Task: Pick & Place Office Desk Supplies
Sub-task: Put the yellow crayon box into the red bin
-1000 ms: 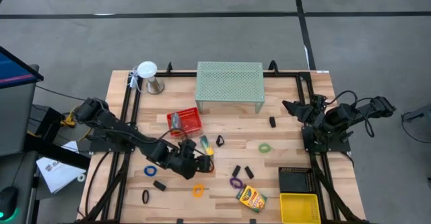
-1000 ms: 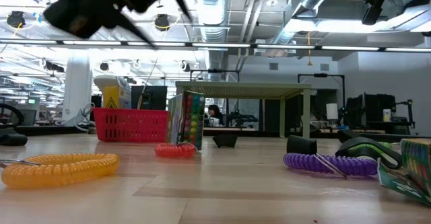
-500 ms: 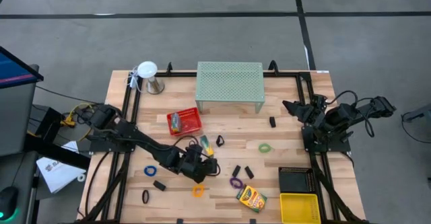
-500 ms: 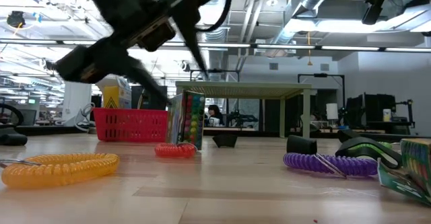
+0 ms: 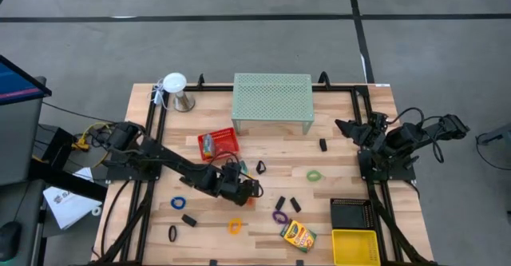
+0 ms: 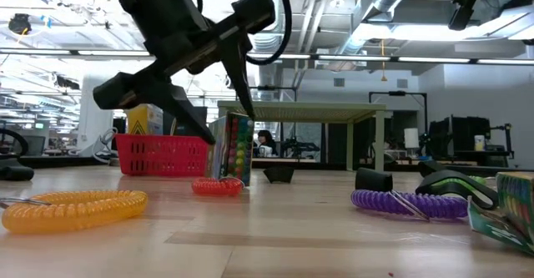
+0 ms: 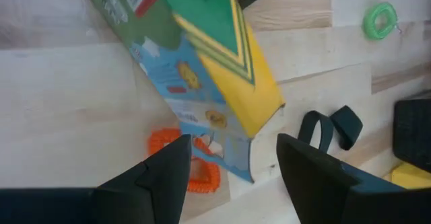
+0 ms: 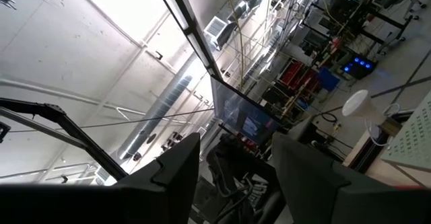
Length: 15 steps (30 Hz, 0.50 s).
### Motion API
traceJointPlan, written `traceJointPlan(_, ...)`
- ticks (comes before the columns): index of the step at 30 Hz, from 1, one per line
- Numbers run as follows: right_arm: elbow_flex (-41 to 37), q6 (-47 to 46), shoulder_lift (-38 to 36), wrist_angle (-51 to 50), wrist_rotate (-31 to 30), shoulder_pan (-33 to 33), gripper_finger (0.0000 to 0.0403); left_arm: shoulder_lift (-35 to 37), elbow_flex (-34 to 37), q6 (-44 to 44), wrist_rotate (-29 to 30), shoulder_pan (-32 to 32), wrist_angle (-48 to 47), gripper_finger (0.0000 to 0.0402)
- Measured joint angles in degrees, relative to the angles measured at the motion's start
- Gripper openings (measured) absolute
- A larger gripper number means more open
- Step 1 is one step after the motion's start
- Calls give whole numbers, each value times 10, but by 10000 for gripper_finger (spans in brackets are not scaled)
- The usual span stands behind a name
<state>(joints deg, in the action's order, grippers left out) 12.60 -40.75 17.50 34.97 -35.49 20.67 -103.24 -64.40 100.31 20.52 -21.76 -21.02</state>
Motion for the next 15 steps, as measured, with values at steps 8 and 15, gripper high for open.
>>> traceJointPlan(8, 0, -2, 0, -2, 10, 0, 182, 0, 0, 0, -11, -1, -8, 214)
traceJointPlan(15, 0, 1, 0, -2, 10, 0, 182, -1, 0, 1, -14, 0, -16, 182)
